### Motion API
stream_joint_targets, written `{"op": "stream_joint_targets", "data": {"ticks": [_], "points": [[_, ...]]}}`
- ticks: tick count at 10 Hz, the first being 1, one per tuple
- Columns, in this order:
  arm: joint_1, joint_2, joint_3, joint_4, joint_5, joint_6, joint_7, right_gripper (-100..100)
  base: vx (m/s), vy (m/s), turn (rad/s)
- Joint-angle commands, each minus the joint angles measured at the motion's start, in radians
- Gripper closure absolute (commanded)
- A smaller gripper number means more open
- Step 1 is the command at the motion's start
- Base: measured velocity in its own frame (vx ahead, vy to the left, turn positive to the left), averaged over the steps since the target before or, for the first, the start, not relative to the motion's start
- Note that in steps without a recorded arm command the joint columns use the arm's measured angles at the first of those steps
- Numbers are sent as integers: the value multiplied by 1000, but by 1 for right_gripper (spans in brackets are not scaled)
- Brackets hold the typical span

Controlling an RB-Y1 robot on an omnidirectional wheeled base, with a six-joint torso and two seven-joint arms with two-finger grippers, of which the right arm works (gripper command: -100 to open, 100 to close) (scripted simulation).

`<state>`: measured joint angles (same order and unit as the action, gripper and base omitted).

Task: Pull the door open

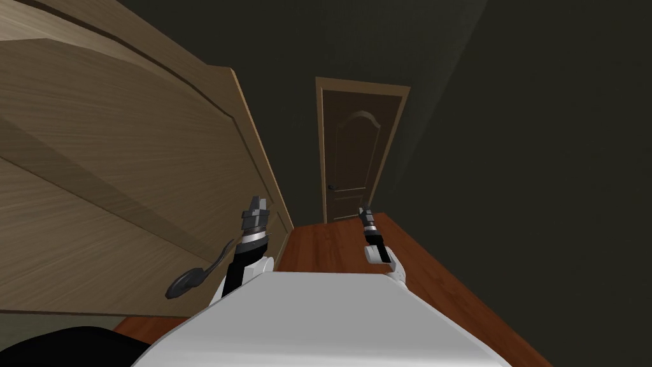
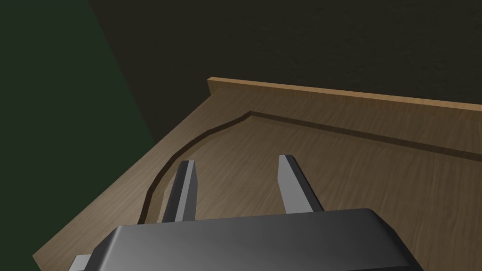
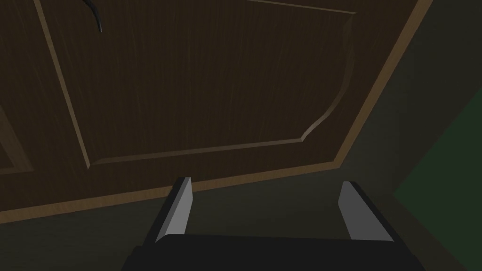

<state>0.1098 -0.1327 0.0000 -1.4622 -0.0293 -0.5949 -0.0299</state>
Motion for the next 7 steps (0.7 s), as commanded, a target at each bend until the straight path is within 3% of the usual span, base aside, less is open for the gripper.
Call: {"op": "stream_joint_targets", "data": {"ticks": [1,2,7], "points": [[-27,-8,1,50,-1,-10,-6,-100,110,45,69],[-27,-8,1,63,-1,-10,-6,-100,71,34,16],[-97,-27,2,205,-5,-32,-19,-100,71,22,54]]}}
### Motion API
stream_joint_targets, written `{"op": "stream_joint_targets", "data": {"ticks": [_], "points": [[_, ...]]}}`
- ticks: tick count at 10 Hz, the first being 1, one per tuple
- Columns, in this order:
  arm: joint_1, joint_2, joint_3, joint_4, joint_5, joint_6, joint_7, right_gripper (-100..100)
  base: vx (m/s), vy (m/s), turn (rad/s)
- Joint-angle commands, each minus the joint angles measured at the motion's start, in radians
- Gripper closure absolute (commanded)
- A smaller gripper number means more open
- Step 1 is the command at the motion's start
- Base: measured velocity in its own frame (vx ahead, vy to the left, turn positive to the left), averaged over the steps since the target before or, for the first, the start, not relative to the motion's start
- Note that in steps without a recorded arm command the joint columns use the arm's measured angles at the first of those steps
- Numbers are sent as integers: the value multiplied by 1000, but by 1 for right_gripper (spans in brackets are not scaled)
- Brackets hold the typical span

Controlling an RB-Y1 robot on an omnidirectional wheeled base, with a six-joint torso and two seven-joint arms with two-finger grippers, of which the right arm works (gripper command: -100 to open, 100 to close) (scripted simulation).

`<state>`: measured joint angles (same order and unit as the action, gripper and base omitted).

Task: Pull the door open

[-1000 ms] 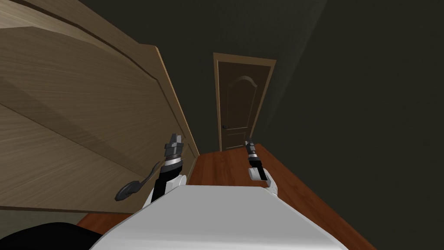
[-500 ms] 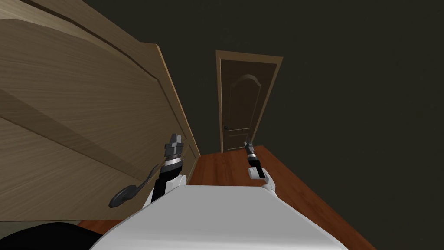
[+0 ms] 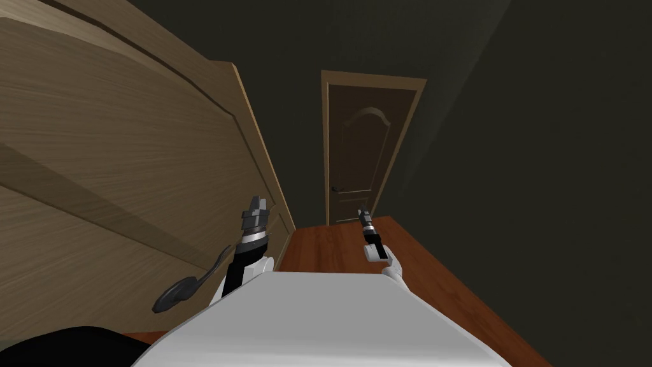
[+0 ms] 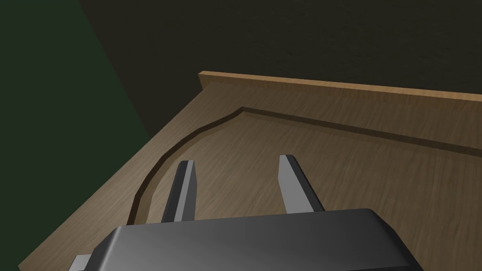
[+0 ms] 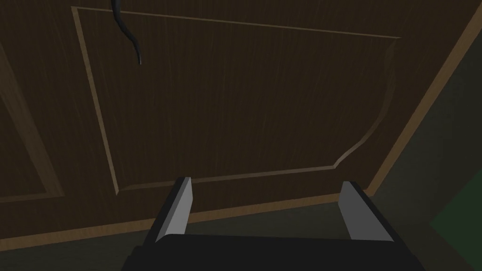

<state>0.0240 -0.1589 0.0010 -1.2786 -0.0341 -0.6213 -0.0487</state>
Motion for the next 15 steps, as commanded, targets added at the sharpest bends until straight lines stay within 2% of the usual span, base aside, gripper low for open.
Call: {"op": "stream_joint_targets", "data": {"ticks": [1,4,5,8,9,10,15], "points": [[-11,-1,1,31,0,-5,-1,-100,66,14,27],[-62,-15,1,134,-3,-22,-10,-100,90,21,64],[-62,-15,1,141,-3,-22,-10,-100,70,25,22],[-111,-28,2,246,-5,-37,-19,-100,67,22,64],[-127,-32,2,274,-6,-42,-22,-100,105,32,71],[-127,-32,2,282,-6,-42,-22,-100,92,22,8],[-201,-51,4,438,-10,-66,-36,-100,94,16,58]]}}
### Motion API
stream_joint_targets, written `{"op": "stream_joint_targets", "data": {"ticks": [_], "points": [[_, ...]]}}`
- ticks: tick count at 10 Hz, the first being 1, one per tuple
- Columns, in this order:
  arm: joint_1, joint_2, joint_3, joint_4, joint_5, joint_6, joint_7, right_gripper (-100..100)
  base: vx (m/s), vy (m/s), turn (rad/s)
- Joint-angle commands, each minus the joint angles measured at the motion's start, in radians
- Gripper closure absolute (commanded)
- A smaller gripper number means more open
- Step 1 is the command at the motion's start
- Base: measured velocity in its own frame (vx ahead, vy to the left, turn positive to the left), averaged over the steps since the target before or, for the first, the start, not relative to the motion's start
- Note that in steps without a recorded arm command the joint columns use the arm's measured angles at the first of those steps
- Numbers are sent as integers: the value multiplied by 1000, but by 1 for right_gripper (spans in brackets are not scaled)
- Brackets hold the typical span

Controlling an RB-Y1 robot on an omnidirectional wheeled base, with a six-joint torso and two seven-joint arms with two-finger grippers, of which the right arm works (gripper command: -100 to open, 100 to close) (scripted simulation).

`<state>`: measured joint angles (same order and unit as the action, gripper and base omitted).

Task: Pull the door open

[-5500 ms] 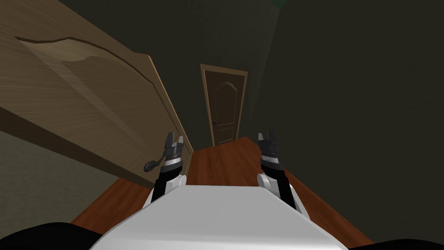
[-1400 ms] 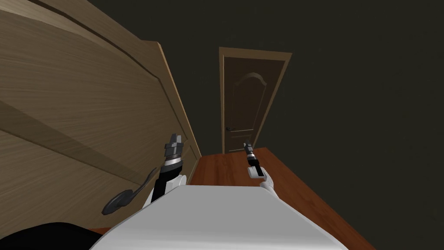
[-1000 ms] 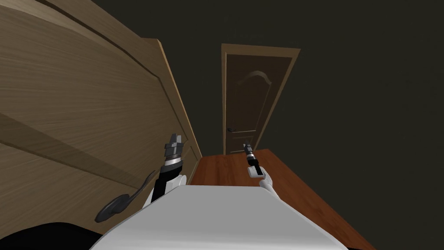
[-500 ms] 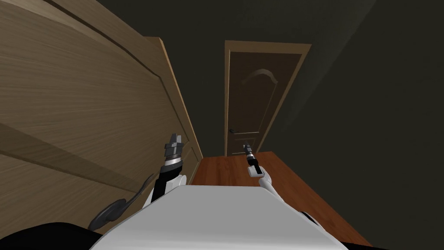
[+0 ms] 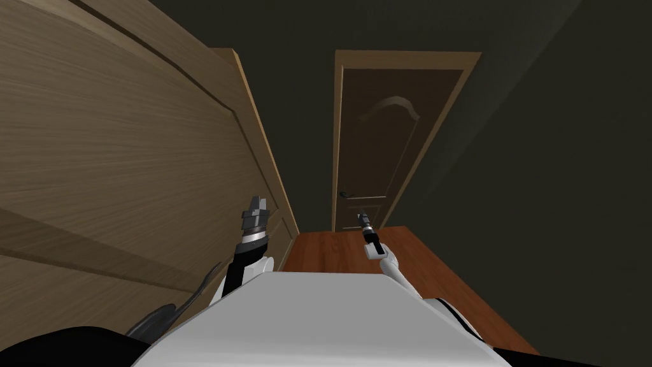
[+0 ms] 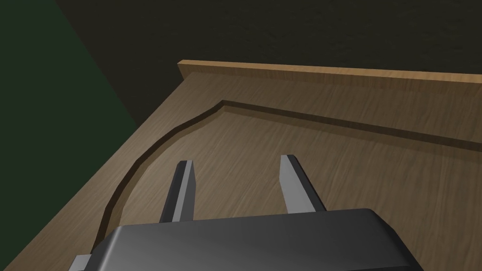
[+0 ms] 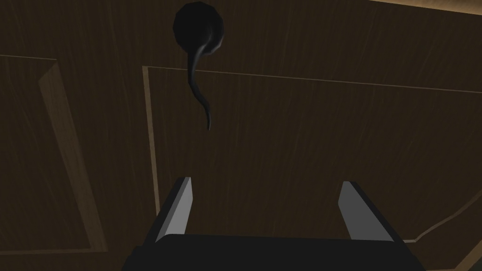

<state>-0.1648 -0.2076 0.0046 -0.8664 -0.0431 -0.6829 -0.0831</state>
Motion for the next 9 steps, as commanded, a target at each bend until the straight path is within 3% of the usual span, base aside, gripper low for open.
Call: {"op": "stream_joint_targets", "data": {"ticks": [1,9], "points": [[-12,-2,0,31,-1,-5,-2,-100,74,9,18],[-95,-22,1,211,-5,-31,-18,-100,71,4,43]]}}
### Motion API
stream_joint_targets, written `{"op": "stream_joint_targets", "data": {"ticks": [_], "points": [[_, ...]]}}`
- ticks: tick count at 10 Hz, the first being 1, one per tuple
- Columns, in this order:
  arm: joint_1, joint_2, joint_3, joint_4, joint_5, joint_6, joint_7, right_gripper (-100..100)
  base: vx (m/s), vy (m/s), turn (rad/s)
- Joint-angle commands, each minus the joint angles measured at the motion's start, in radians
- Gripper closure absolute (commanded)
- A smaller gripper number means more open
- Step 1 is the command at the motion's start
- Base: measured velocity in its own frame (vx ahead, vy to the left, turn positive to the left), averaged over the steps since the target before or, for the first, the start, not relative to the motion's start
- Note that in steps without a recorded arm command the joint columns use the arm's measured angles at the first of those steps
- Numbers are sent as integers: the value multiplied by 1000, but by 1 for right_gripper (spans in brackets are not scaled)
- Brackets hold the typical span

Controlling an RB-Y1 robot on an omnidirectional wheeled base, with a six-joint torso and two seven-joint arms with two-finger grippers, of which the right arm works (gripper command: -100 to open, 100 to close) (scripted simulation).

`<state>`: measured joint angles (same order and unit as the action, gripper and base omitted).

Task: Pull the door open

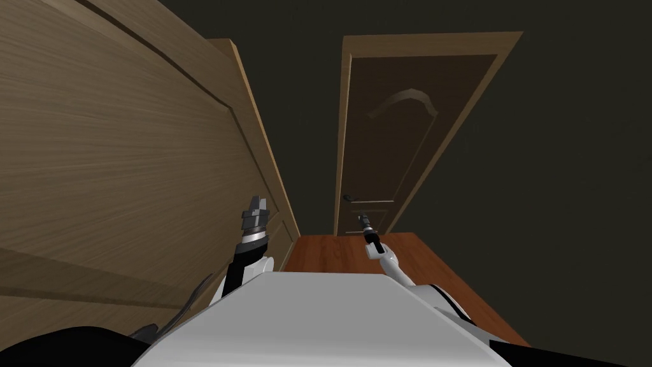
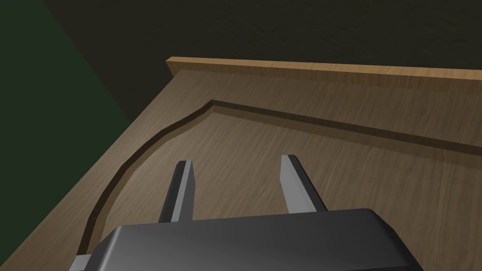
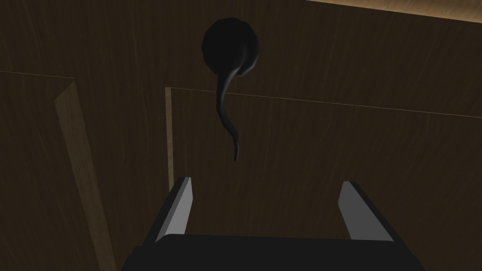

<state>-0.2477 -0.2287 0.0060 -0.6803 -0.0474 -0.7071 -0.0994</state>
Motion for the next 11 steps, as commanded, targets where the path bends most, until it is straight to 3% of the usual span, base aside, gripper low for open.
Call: {"op": "stream_joint_targets", "data": {"ticks": [1,8,9,11], "points": [[-22,-4,0,46,-1,-10,-3,-100,89,9,40],[-77,-17,1,165,-4,-27,-14,-100,67,6,33],[-69,-16,1,148,-3,-22,-13,-100,25,2,4],[-47,-40,-38,149,-7,-27,-25,-100,100,25,239]]}}
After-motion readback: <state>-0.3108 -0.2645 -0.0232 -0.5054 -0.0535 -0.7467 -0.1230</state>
